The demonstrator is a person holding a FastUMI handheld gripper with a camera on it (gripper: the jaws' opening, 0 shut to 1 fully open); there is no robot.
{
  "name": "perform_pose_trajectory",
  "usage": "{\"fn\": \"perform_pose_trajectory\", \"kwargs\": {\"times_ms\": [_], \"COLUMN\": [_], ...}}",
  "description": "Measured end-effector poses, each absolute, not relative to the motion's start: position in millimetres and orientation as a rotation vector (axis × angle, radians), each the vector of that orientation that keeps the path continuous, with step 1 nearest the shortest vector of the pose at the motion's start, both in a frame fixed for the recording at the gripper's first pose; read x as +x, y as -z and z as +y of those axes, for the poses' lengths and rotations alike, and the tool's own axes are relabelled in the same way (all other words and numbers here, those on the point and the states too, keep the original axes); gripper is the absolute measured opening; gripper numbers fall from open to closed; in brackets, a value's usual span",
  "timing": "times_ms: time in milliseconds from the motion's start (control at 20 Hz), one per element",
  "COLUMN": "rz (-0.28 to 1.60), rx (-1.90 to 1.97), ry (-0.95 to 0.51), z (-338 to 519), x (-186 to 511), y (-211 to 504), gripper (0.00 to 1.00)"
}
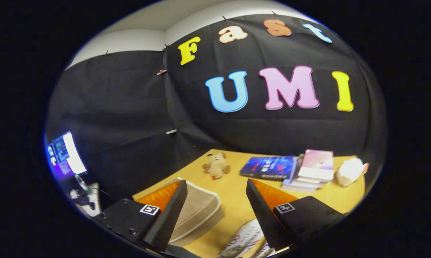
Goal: Open the storage box then place both shoes into the box .Put the left shoe in first, then the right shoe, with the right side of both shoes facing outward in a uniform manner.
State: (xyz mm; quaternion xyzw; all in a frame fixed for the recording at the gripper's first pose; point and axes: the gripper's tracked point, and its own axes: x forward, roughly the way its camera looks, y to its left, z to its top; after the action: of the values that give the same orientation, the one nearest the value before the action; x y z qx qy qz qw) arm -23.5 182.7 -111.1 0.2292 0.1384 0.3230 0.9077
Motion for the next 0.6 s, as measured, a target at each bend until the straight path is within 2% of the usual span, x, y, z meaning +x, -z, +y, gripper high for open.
{"fn": "perform_pose_trajectory", "kwargs": {"times_ms": [150, 350, 600], "rz": [0.413, 0.633, 0.806], "rx": [0.692, 0.937, 1.134], "ry": [-0.816, -0.941, -1.006], "z": [215.9, 243.3, 273.3], "x": [-43.3, -66.4, -79.9], "y": [141.4, 177.0, 218.8], "gripper": [0.98, 0.98, 0.98]}}
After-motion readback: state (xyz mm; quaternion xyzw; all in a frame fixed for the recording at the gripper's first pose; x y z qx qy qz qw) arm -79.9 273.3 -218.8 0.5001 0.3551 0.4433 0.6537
